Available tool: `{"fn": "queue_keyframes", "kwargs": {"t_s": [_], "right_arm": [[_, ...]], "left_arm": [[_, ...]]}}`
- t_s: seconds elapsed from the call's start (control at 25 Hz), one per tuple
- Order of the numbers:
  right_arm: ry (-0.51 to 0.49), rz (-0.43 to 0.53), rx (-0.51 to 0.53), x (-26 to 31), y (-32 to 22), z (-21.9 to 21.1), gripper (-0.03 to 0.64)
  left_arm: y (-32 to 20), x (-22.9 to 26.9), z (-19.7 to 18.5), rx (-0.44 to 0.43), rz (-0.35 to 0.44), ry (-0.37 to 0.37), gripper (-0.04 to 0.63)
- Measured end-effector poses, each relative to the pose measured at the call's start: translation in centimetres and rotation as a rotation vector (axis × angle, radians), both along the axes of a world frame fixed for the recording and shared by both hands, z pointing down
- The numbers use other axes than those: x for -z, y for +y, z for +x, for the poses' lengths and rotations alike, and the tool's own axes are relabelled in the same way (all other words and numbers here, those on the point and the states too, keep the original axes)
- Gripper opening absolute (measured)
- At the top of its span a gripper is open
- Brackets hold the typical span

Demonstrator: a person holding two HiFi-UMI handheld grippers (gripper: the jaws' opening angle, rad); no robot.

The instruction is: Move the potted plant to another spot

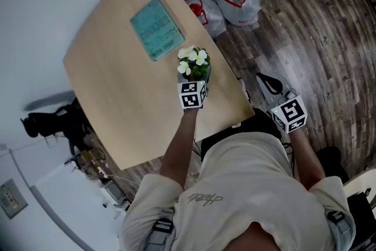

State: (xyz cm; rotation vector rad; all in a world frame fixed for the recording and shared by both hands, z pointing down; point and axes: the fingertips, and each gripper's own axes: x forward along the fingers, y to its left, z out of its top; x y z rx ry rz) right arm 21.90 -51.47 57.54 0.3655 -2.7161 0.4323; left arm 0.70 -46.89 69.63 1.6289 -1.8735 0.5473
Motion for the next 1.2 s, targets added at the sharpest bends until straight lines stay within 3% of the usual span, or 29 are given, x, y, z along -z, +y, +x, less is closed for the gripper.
{"fn": "queue_keyframes", "kwargs": {"t_s": [0.32,0.68,0.8,1.2], "right_arm": [[-0.005,0.001,-0.005,0.1,-0.1,0.1,0.002],[0.001,0.012,-0.009,0.4,0.7,0.9,0.002],[0.007,0.008,-0.012,0.3,1.3,1.2,0.002],[-0.006,-0.007,0.008,0.1,3.0,1.9,0.002]], "left_arm": [[0.0,-0.7,0.3,-0.024,-0.035,-0.053,0.354],[0.6,-1.0,0.2,0.011,-0.046,-0.078,0.357],[1.2,-1.0,0.3,0.016,-0.053,-0.091,0.394],[5.2,-1.0,2.1,0.047,-0.094,-0.083,0.394]]}}
